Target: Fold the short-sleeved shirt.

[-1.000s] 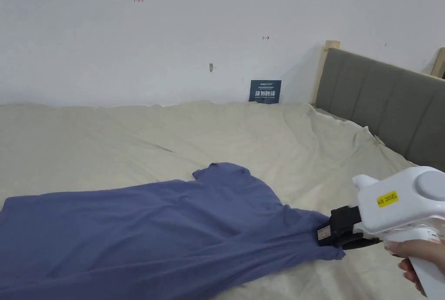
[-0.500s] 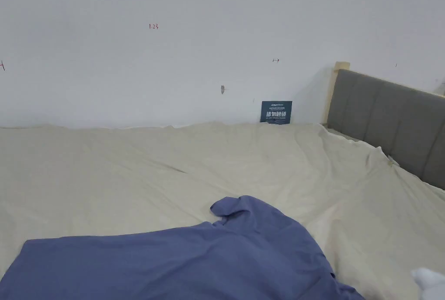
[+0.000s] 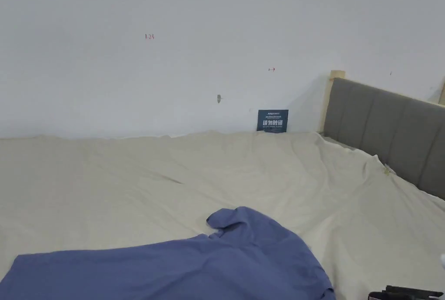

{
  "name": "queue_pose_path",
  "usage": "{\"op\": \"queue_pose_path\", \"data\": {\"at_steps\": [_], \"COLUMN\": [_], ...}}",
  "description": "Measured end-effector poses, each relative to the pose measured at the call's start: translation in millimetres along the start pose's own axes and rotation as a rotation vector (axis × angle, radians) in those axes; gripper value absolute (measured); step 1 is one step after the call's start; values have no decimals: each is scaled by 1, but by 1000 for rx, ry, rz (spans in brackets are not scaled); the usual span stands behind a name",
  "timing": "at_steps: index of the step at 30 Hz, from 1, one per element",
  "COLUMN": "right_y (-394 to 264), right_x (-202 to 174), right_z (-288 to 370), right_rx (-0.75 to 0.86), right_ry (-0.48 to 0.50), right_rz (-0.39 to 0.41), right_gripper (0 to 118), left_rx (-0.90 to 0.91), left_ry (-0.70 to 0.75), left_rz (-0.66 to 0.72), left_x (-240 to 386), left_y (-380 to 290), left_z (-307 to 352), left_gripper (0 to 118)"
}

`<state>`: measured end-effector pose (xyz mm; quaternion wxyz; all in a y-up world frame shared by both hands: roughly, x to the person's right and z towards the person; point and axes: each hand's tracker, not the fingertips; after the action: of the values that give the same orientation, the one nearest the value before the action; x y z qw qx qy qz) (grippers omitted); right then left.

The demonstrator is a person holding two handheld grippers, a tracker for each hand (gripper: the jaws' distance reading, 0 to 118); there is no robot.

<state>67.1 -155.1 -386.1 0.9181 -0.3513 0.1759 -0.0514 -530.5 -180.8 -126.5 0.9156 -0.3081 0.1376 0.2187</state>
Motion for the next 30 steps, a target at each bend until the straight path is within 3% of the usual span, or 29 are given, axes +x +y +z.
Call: {"op": "queue_pose_path", "data": {"at_steps": [1,2,3,4,5,7,11,15,19,22,23,24,25,26,27,28,30], "right_y": [-2,-5,-5,-5,-5,3,5,7,10,6,4,5,7,9,11,12,16], "right_x": [-12,-23,-37,-49,-59,-73,-97,-106,-121,-133,-135,-136,-137,-139,-140,-142,-145], "right_z": [6,10,12,9,4,-5,-27,-54,-78,-91,-94,-97,-101,-104,-106,-108,-111], "right_rx": [54,106,153,175,207,188,162,131,91,88,103,109,106,99,91,88,82], "right_ry": [60,112,118,97,103,157,242,267,282,249,242,248,255,260,263,264,262], "right_rz": [41,71,98,138,128,165,98,103,141,152,144,132,122,116,114,116,130], "right_gripper": [96,76,32,0,0,0,0,0,0,0,0,0,0,0,0,0,0], "left_rx": [15,33,59,92,117,164,173,124,17,-66,-72,-75,-108,-153,-193,-193,-220], "left_ry": [-35,-80,-101,-69,-25,43,21,-41,34,111,113,98,79,56,24,-13,49], "left_rz": [8,5,-1,-23,-54,-125,-146,-113,-97,-194,-186,-166,-149,-120,-109,-103,-94], "left_x": [5,6,12,20,28,39,35,19,-1,-9,-12,-18,-20,-22,-23,-27,-29], "left_y": [4,7,11,12,13,12,16,47,101,139,151,163,172,178,185,195,203], "left_z": [3,5,7,8,6,8,-4,-27,-75,-122,-139,-155,-172,-191,-206,-218,-251], "left_gripper": [114,98,68,11,0,0,0,0,0,0,10,33,79,108,118,115,115]}}
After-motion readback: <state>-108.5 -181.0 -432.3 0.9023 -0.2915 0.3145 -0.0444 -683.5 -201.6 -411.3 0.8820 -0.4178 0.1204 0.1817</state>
